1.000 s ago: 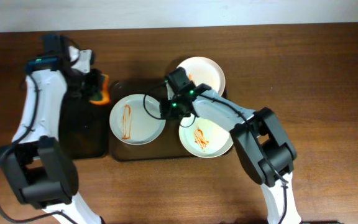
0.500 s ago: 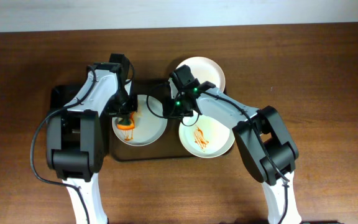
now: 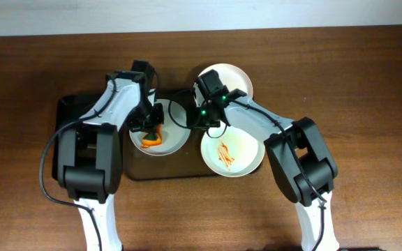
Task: Clean dirty plates on tray and stack at the side
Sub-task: 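Hold the left plate with the right gripper and scrub it with the sponge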
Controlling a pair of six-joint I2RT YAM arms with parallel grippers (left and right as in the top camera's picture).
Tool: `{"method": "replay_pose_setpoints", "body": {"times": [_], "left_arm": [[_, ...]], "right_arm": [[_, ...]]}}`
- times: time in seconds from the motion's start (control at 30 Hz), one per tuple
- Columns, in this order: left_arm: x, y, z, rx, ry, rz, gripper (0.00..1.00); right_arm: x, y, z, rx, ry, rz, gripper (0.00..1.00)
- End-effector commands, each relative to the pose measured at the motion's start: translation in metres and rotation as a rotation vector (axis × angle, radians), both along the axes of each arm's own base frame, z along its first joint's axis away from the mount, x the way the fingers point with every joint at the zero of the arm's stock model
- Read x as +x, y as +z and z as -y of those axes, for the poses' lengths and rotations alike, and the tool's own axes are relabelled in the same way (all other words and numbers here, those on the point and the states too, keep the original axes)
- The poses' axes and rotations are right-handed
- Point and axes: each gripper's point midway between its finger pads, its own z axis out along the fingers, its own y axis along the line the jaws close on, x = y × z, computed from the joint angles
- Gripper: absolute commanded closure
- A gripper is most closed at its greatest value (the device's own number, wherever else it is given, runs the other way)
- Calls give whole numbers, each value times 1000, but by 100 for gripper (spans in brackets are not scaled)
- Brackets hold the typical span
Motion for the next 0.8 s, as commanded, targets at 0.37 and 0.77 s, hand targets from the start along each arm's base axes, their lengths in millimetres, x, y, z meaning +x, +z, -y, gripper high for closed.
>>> {"method": "replay_pose_setpoints", "body": {"times": [0.37, 0.77], "left_arm": [[70, -30, -7, 192, 83, 307, 100], [-44, -25, -1, -79, -358, -201, 100]], "right_arm": [[-2, -6, -2, 2, 7, -19, 96], [-2, -6, -3, 4, 6, -16, 96]]}}
